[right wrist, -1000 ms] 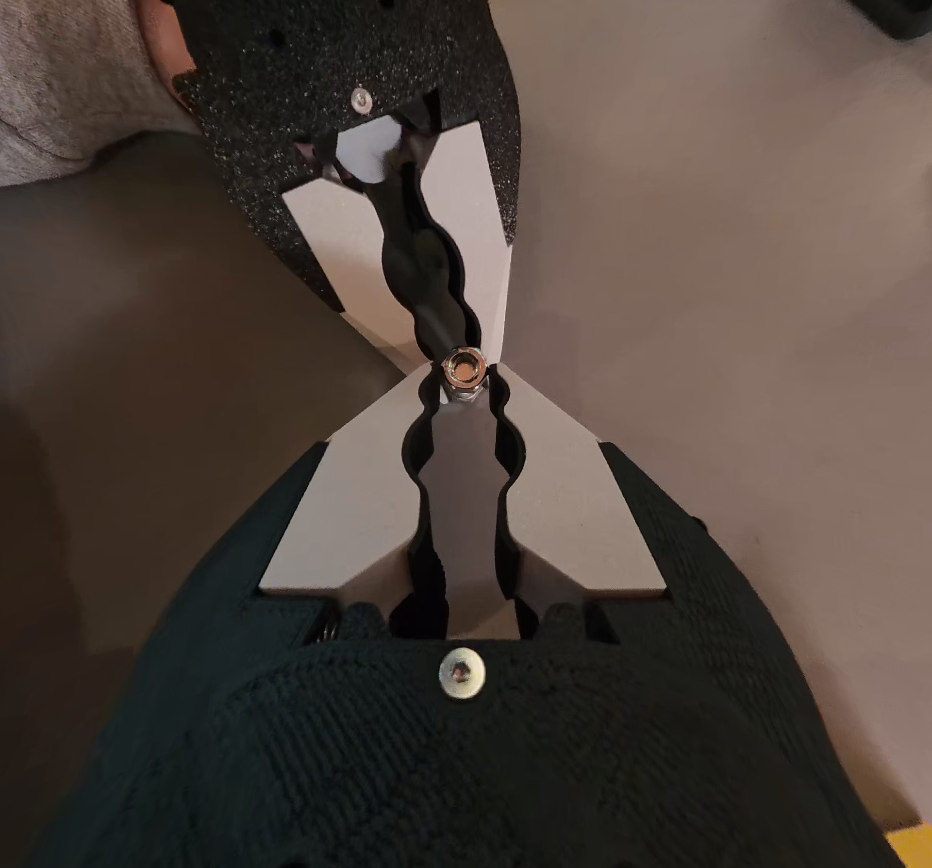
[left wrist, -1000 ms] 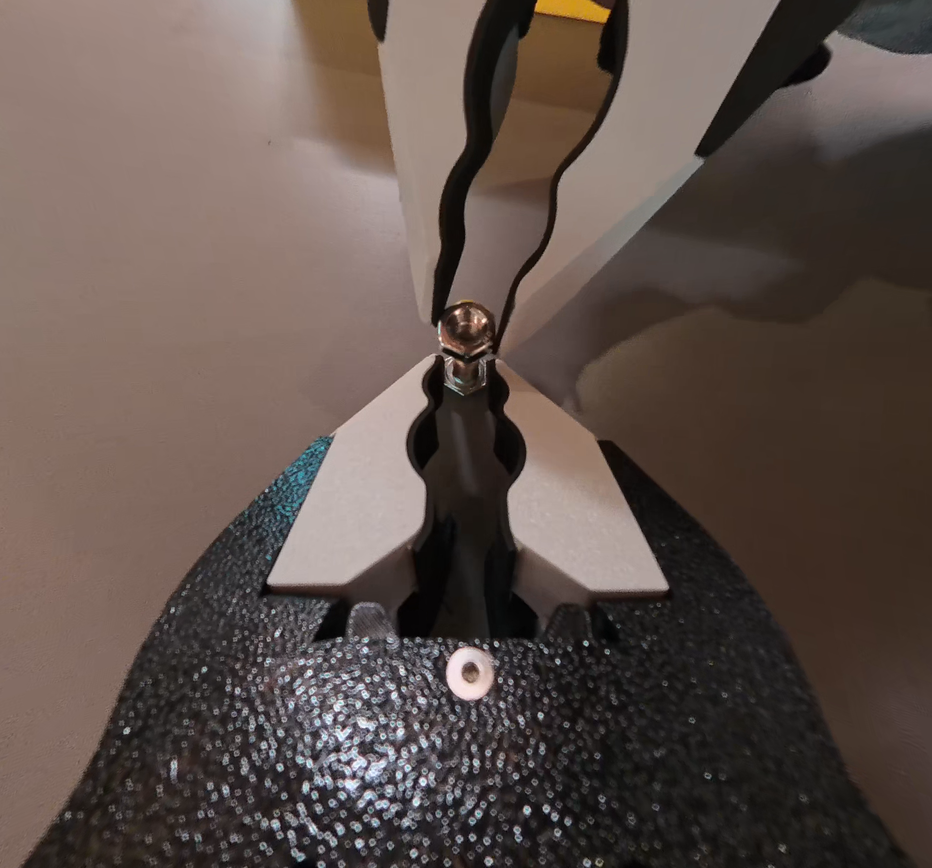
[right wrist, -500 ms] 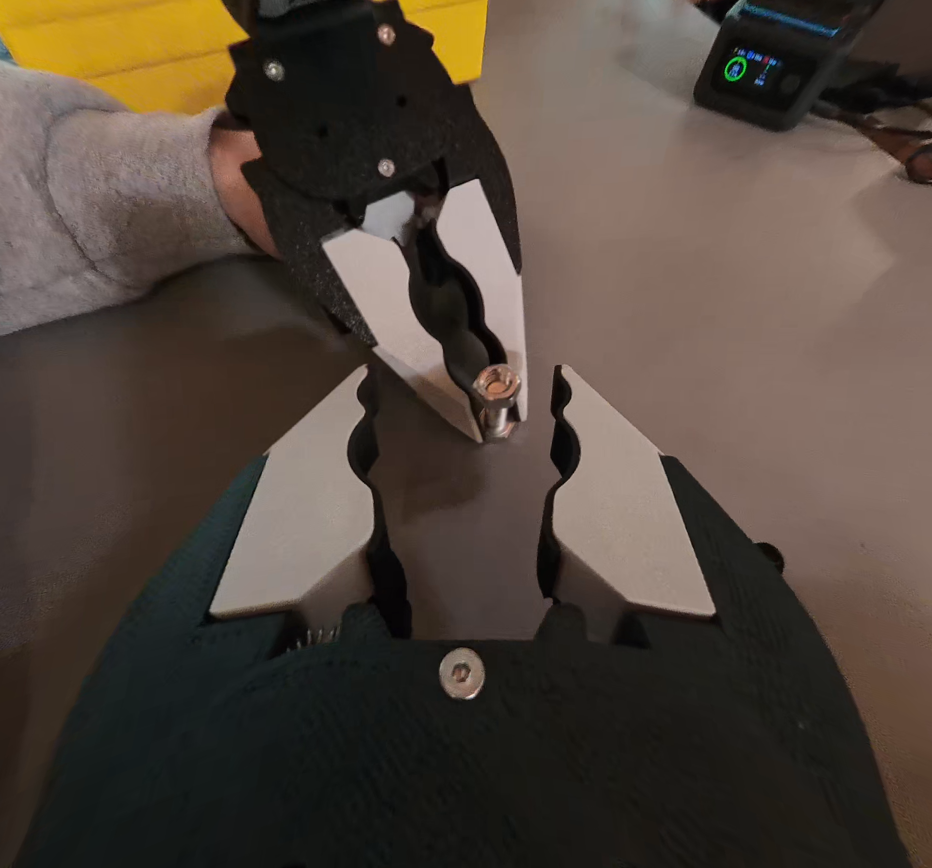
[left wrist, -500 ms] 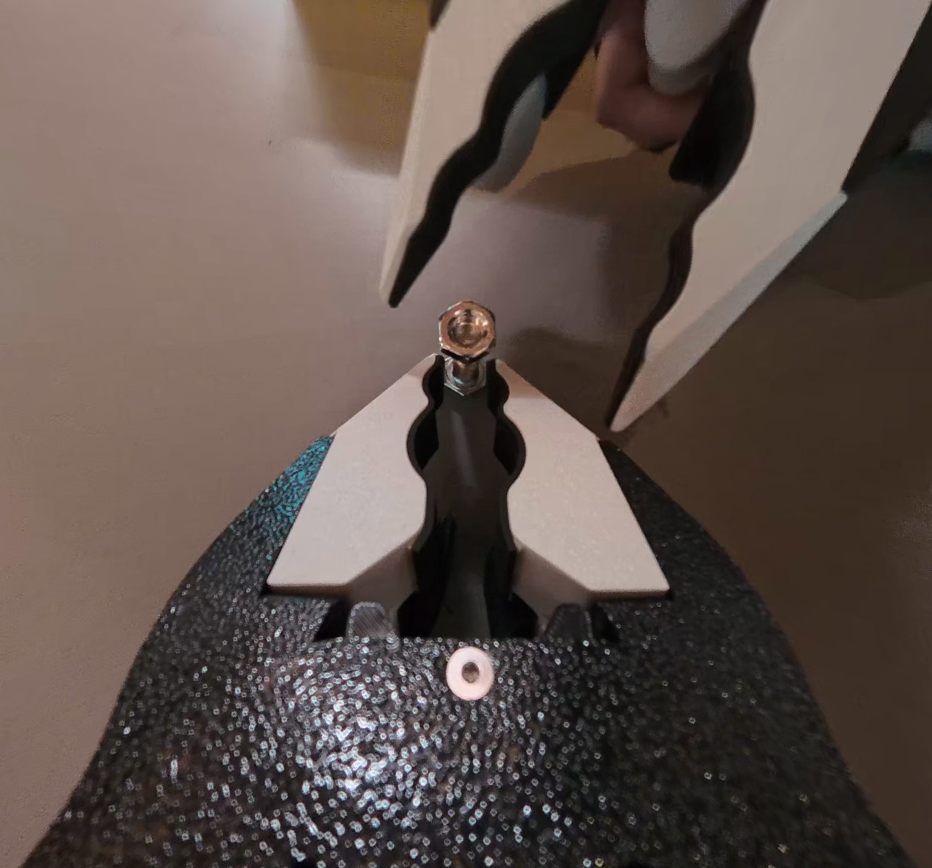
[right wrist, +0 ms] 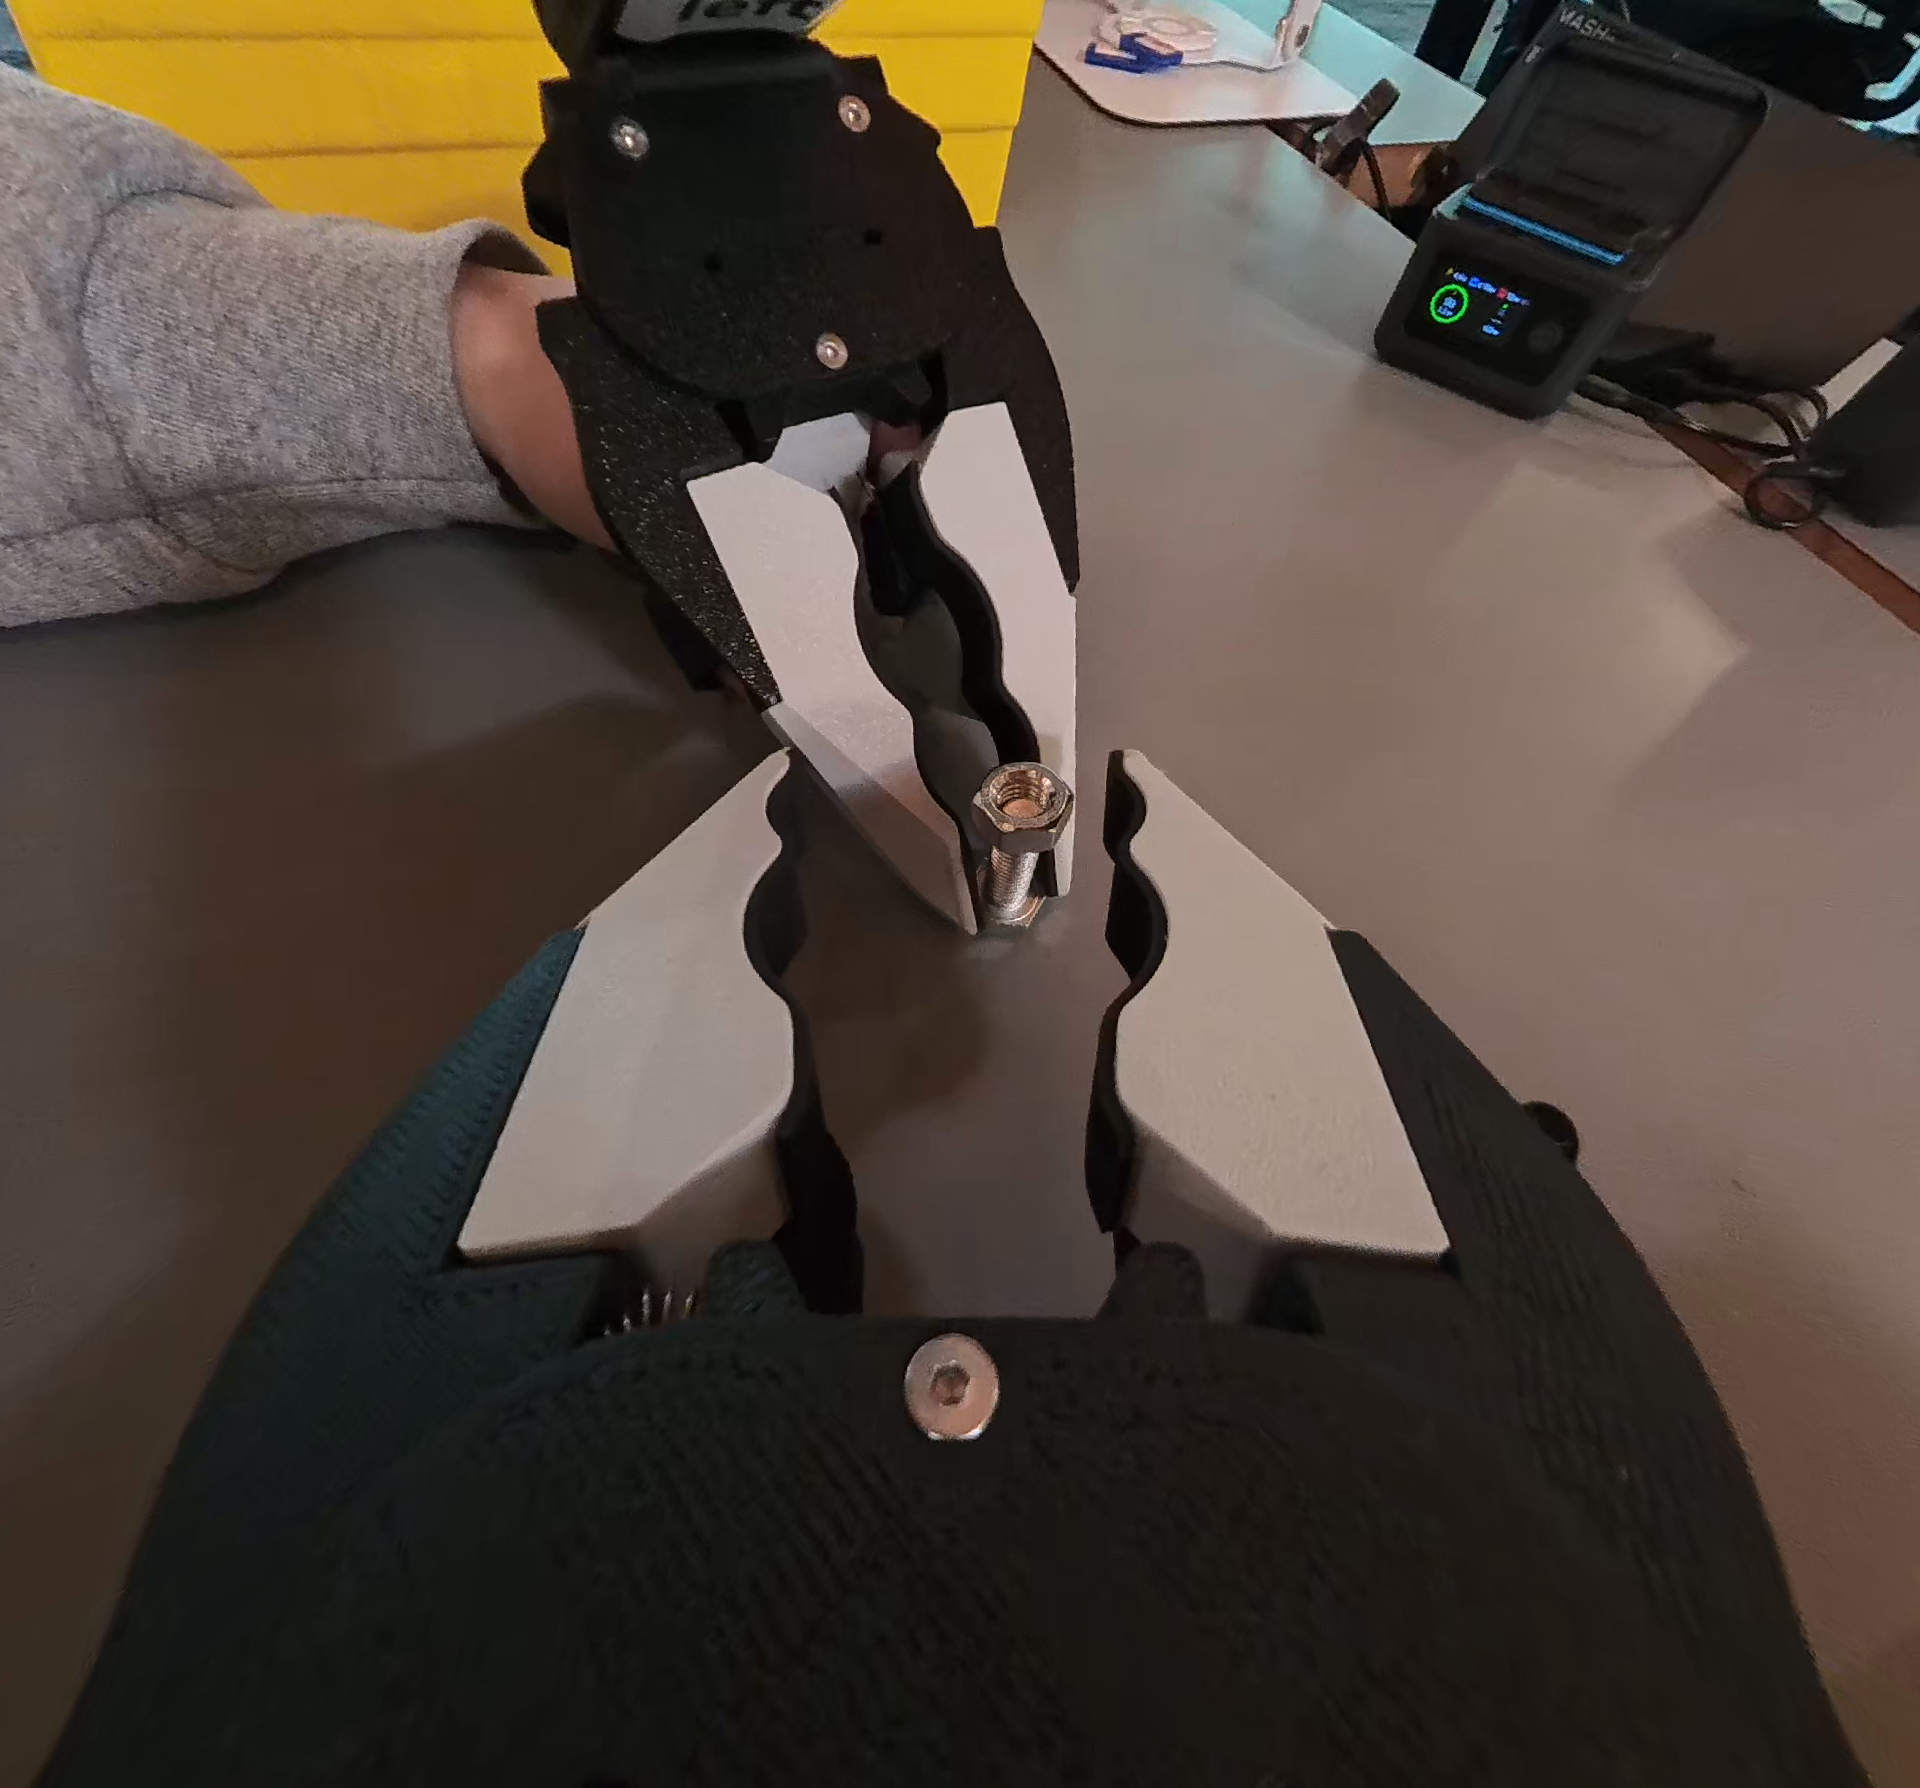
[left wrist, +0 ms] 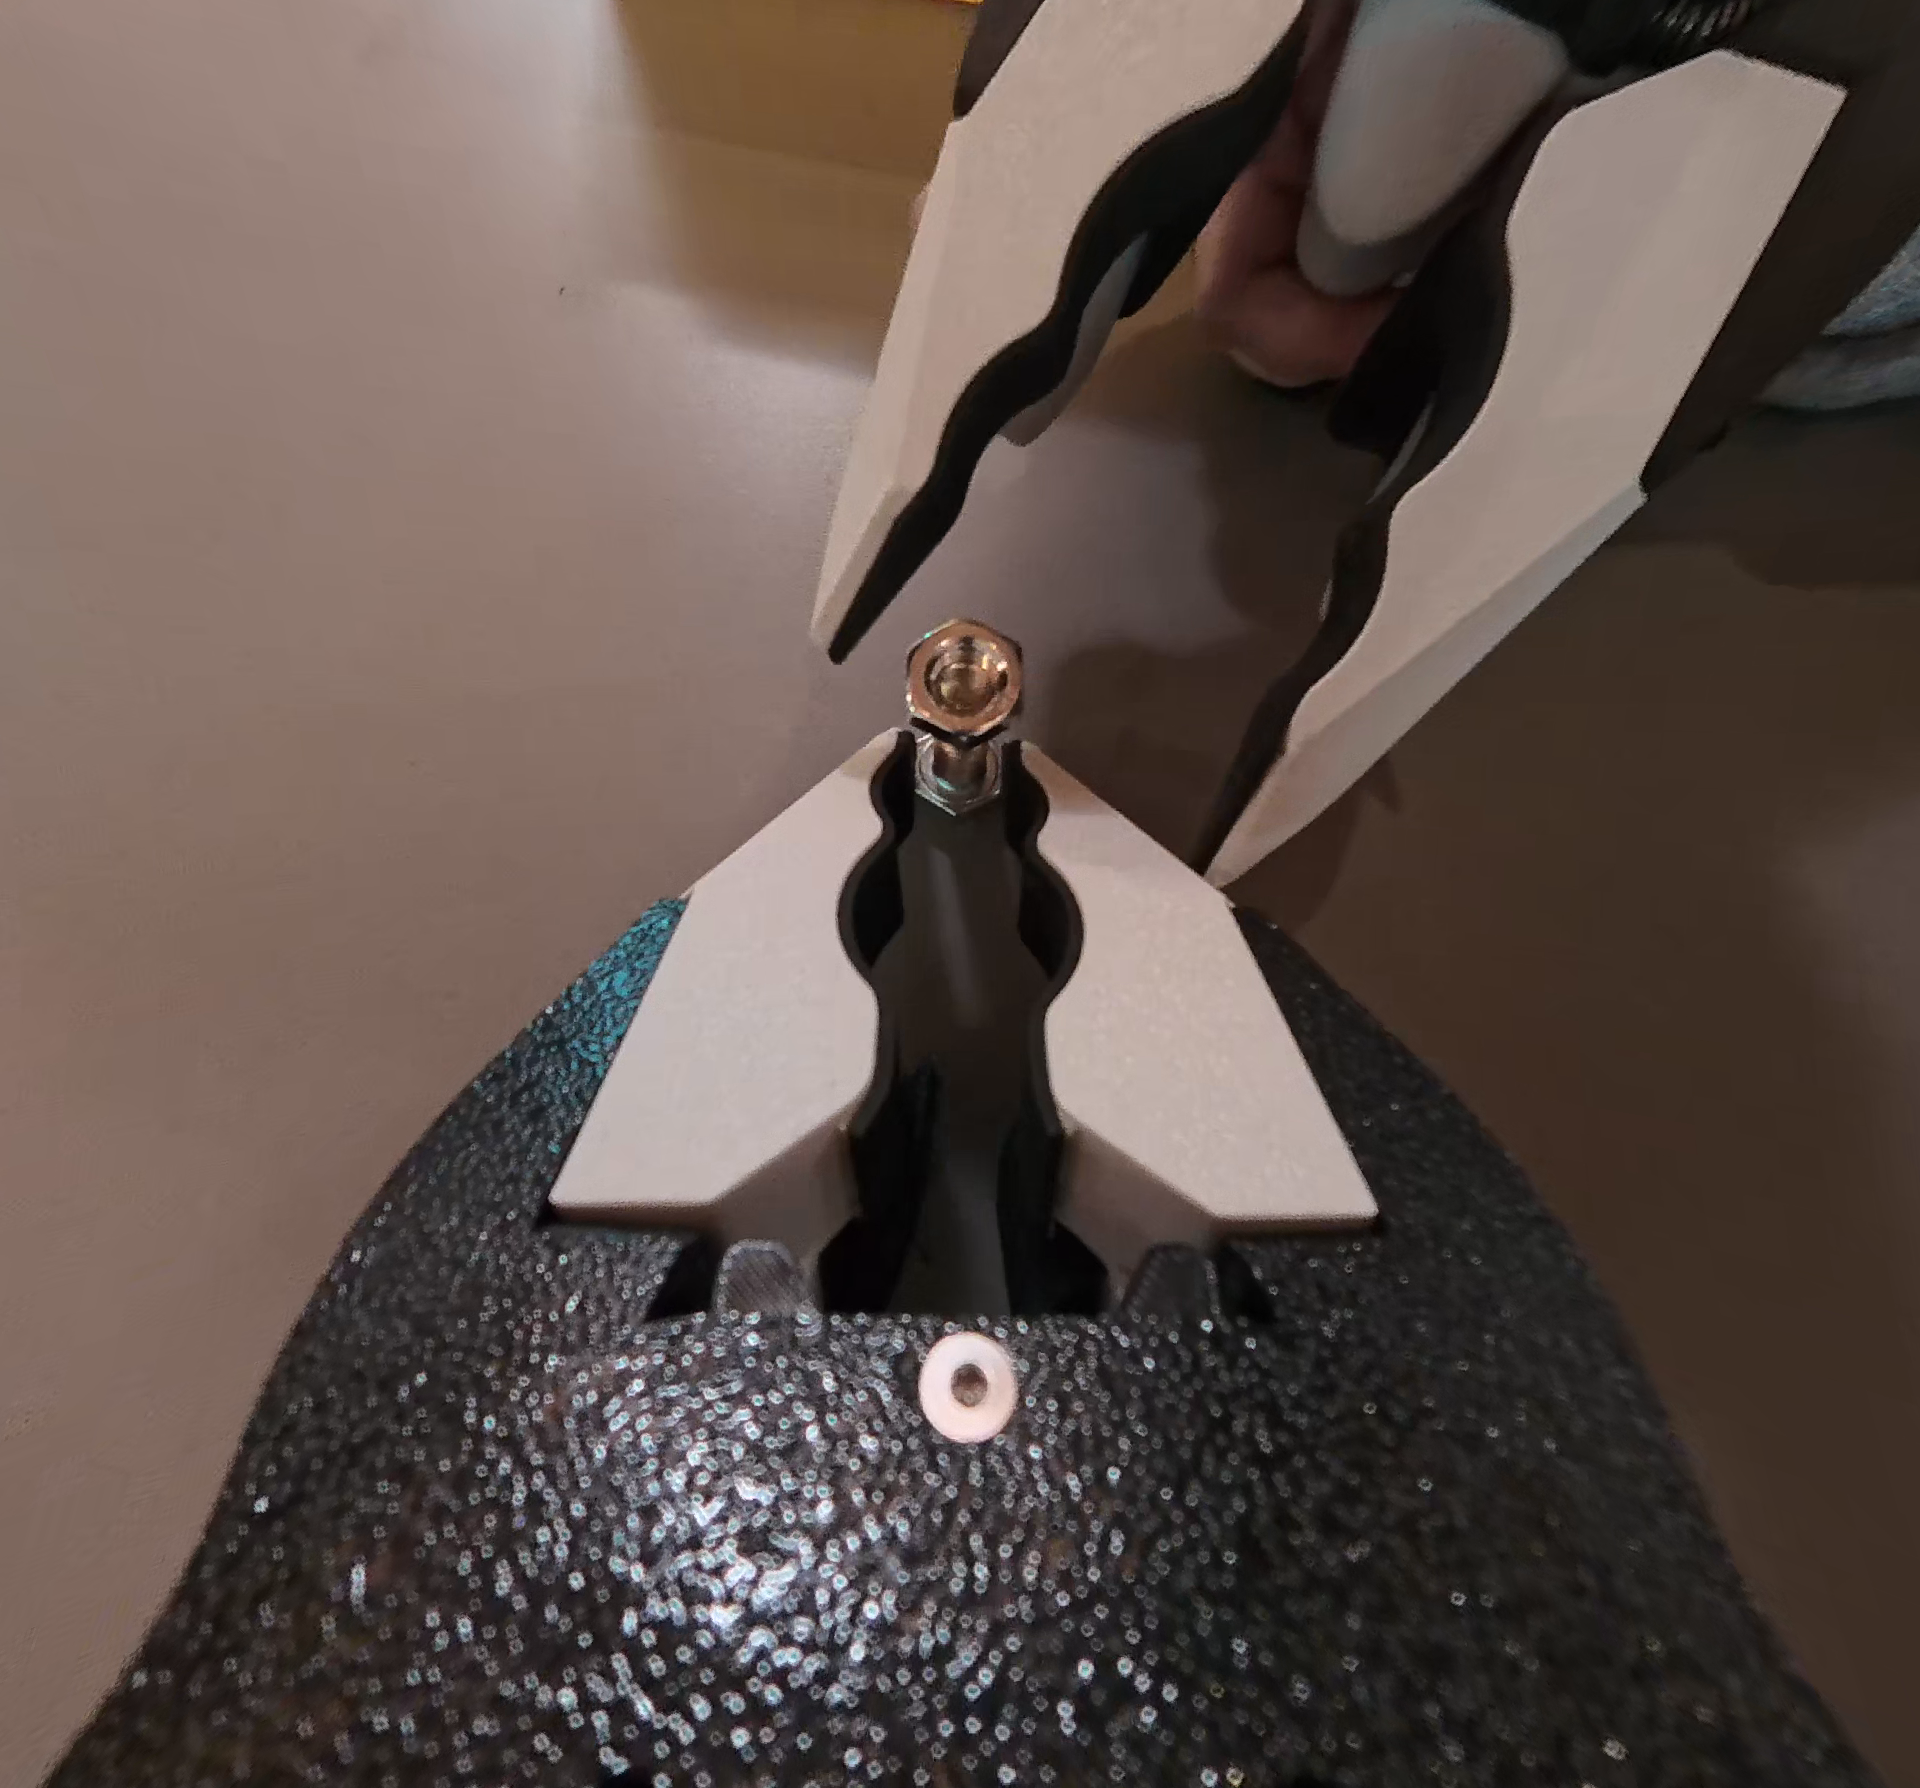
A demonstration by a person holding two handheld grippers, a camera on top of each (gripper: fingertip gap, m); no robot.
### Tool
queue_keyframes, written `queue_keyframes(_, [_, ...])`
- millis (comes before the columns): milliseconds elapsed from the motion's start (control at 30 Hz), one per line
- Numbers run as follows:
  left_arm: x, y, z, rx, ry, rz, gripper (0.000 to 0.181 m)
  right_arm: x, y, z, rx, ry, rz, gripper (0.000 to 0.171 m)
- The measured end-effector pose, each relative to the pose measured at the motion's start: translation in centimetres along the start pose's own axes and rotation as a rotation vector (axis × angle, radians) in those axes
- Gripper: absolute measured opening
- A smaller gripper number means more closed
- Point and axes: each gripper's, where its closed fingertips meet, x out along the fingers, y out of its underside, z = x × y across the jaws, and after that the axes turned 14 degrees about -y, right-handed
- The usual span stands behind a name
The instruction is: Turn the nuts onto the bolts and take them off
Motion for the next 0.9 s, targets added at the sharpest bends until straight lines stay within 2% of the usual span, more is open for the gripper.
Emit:
queue_keyframes(100, [0.0, 0.0, 0.0, -0.003, -0.001, 0.001, 0.015, 0.1, 0.0, 0.3, 0.012, -0.054, -0.009, 0.051])
queue_keyframes(167, [0.0, 0.0, -0.1, 0.003, 0.000, -0.001, 0.015, -0.5, -0.8, 0.2, 0.008, -0.079, -0.065, 0.035])
queue_keyframes(200, [0.0, 0.0, -0.1, 0.002, 0.001, 0.000, 0.016, -1.0, -1.3, 0.0, 0.015, -0.092, -0.098, 0.033])
queue_keyframes(567, [0.0, -0.1, -0.1, 0.003, 0.002, -0.001, 0.015, 0.0, -0.2, -1.0, -0.052, -0.124, 0.007, 0.031])
queue_keyframes(767, [0.0, -0.1, -0.1, 0.003, 0.001, -0.001, 0.015, -0.1, 0.2, -1.1, -0.048, -0.118, 0.014, 0.018])
queue_keyframes(900, [0.0, -0.1, -0.1, 0.001, 0.002, -0.002, 0.016, -0.4, 0.3, -1.2, -0.004, -0.058, 0.004, 0.017])
